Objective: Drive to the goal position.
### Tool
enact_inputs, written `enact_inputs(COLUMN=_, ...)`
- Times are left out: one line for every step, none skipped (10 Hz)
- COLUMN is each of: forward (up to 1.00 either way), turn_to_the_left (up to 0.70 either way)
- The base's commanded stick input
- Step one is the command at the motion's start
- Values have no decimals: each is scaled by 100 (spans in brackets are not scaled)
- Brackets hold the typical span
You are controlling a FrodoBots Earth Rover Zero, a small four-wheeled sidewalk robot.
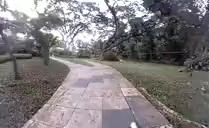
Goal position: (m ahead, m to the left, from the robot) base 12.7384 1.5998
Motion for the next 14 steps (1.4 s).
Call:
enact_inputs(forward=70, turn_to_the_left=0)
enact_inputs(forward=70, turn_to_the_left=0)
enact_inputs(forward=70, turn_to_the_left=0)
enact_inputs(forward=70, turn_to_the_left=0)
enact_inputs(forward=70, turn_to_the_left=0)
enact_inputs(forward=70, turn_to_the_left=0)
enact_inputs(forward=70, turn_to_the_left=0)
enact_inputs(forward=70, turn_to_the_left=0)
enact_inputs(forward=70, turn_to_the_left=0)
enact_inputs(forward=70, turn_to_the_left=0)
enact_inputs(forward=70, turn_to_the_left=0)
enact_inputs(forward=70, turn_to_the_left=0)
enact_inputs(forward=70, turn_to_the_left=0)
enact_inputs(forward=70, turn_to_the_left=0)
